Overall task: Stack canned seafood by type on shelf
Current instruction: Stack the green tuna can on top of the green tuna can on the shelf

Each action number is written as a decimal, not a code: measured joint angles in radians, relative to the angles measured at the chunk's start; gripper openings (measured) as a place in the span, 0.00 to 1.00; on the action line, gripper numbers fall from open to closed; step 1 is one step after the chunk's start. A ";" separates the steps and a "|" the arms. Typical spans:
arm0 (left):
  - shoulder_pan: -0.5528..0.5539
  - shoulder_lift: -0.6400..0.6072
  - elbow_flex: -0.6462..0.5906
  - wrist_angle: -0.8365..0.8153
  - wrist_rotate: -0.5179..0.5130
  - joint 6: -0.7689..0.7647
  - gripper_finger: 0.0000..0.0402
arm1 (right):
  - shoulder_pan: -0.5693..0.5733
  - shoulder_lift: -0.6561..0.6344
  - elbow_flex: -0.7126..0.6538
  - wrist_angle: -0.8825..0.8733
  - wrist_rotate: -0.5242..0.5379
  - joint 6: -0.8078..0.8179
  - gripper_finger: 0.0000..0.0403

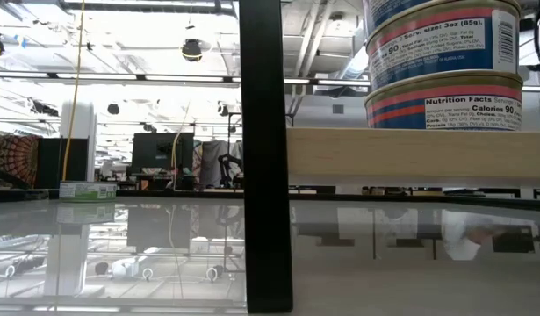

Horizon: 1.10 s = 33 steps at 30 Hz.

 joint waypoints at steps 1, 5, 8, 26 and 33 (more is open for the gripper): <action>-0.008 0.017 0.000 0.008 -0.019 0.011 0.57 | -0.010 0.012 0.010 0.050 -0.003 -0.076 0.48; -0.033 0.079 0.001 0.076 -0.141 0.043 0.57 | -0.032 0.053 0.062 0.222 -0.035 -0.311 0.46; -0.044 0.116 0.015 0.084 -0.247 0.045 0.57 | -0.045 0.097 0.079 0.302 -0.091 -0.417 0.46; -0.056 0.127 0.032 0.089 -0.405 -0.068 0.57 | -0.052 0.428 0.080 0.705 -0.524 -0.645 0.46; -0.054 0.127 0.032 0.112 -0.516 -0.069 0.57 | -0.052 0.515 0.080 0.688 -0.670 -0.471 0.46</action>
